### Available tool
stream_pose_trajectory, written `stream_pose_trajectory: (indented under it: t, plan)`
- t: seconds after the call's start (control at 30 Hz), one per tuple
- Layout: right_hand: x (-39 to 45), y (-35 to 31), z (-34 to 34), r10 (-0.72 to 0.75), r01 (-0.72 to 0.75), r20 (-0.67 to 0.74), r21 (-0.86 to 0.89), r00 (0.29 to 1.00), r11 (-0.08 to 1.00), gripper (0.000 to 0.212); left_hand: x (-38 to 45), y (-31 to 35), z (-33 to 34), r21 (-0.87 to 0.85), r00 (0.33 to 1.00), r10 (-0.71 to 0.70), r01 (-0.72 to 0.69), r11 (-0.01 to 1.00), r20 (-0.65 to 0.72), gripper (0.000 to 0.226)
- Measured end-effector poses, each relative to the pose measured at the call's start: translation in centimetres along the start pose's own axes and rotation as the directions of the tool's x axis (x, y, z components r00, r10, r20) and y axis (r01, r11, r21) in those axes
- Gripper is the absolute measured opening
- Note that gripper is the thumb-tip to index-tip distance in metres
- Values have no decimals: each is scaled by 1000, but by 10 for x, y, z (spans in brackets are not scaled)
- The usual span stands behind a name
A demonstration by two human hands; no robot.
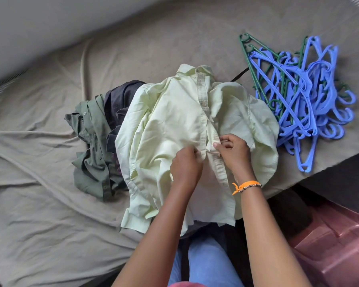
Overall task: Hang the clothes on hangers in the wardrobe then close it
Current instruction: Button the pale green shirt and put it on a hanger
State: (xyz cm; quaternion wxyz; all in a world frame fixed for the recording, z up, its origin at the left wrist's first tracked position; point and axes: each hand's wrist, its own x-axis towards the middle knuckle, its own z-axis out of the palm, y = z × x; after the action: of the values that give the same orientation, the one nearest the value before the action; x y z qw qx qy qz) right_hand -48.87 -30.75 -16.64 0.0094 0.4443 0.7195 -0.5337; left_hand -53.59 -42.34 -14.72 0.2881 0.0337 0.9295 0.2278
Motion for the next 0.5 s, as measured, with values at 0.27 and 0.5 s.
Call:
stream_pose_trajectory:
  t: [0.27, 0.5]
  plan:
    - [-20, 26, 1, -6, 12, 64, -86, 998, 996, 15, -29, -34, 8, -33, 998, 55, -56, 998, -32, 12]
    - [-40, 24, 0, -29, 30, -24, 44, 999, 999, 10, -31, -40, 0, -299, 994, 35, -3, 954, 102, 25]
